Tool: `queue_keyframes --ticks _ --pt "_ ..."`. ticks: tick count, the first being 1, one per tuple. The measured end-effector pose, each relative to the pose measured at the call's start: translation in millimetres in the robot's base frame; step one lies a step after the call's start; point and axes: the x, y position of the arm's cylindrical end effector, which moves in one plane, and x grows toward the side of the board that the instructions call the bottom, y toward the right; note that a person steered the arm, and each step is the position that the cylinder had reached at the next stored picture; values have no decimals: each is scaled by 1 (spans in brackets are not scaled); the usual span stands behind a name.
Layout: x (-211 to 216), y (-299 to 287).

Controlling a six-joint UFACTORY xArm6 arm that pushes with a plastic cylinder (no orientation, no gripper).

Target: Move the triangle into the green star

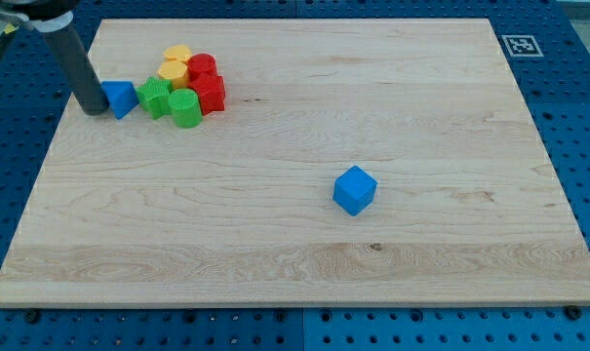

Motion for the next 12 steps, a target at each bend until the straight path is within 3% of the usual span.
queue_keyframes --ticks 3,7,11,12 --pt "-2 -26" --pt "-1 24" --pt "-11 26" --pt "23 20"
